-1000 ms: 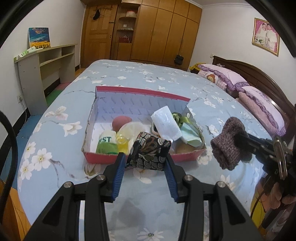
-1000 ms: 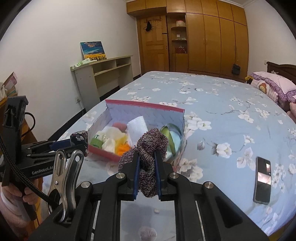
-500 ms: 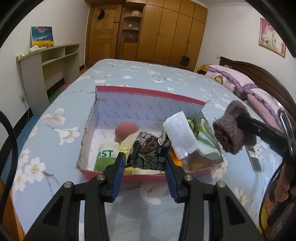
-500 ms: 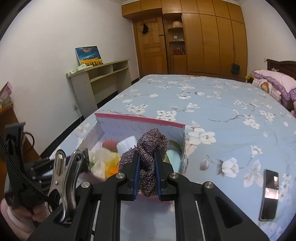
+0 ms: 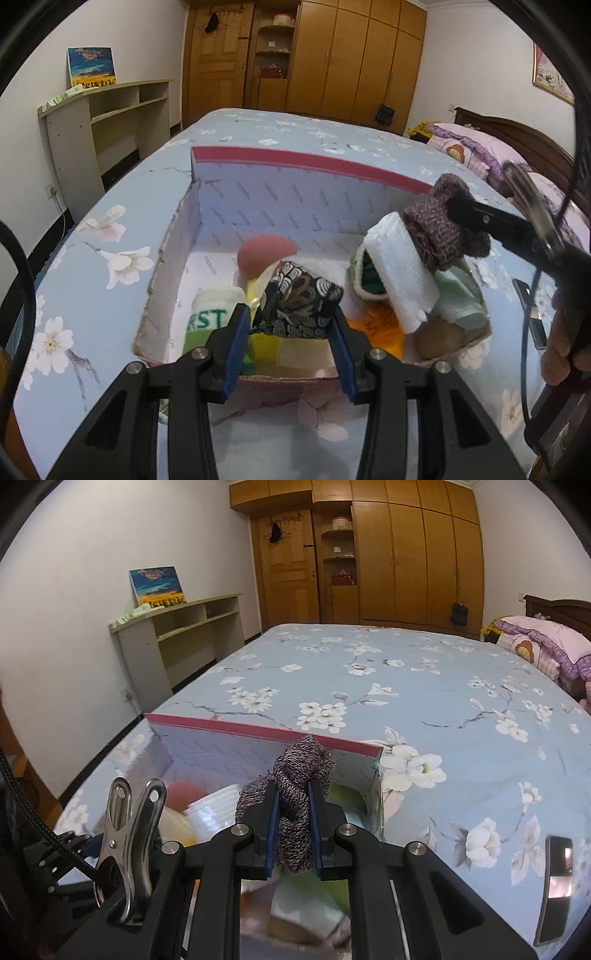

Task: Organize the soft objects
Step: 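Carry the pouch into the box with left gripper while right gripper lowers the knit sock there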

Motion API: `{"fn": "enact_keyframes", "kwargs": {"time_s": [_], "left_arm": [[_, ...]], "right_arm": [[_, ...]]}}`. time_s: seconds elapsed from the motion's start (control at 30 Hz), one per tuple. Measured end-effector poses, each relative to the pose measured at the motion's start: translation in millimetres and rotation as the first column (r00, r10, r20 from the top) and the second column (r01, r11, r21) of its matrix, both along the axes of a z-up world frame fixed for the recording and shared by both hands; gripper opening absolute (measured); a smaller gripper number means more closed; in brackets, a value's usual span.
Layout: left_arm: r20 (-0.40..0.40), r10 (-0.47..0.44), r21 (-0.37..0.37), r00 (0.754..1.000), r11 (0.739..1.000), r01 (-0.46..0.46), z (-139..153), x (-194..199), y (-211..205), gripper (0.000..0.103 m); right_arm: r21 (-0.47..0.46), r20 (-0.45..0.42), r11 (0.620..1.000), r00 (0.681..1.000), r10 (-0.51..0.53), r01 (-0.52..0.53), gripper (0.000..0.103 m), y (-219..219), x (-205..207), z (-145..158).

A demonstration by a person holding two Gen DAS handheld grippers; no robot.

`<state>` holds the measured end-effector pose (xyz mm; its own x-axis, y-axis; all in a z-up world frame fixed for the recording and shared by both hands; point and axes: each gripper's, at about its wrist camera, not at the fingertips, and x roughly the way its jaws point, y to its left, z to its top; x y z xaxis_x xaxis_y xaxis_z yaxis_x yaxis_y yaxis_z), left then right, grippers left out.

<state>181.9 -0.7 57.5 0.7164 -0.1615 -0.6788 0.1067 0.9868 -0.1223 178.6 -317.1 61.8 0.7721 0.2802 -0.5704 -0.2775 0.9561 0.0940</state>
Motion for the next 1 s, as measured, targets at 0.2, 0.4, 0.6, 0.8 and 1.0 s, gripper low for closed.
{"fn": "enact_keyframes", "kwargs": {"time_s": [0.2,0.4,0.6,0.8,1.0], "left_arm": [[-0.019,-0.001,-0.017,1.0,1.0,0.001,-10,6,-2,0.046],[-0.025,-0.001,-0.016,1.0,1.0,0.0,-13,8,-4,0.047],[-0.039,-0.003,-0.002,0.999,1.0,0.003,-14,10,-6,0.052],[-0.039,0.008,-0.009,0.999,1.0,-0.009,-5,5,-2,0.055],[0.006,0.03,-0.001,1.0,1.0,-0.03,8,-6,0,0.067]], "right_arm": [[-0.009,-0.034,1.0,0.999,-0.016,0.016,0.015,1,18,-20],[-0.022,-0.082,1.0,0.996,-0.015,0.014,0.016,2,28,-45],[0.003,-0.097,1.0,0.995,-0.003,0.003,0.021,-3,29,-50],[0.019,-0.09,0.999,0.996,-0.026,0.028,0.034,-7,22,-41],[0.027,-0.076,0.999,0.997,-0.029,0.031,0.042,-11,10,-31]]}}
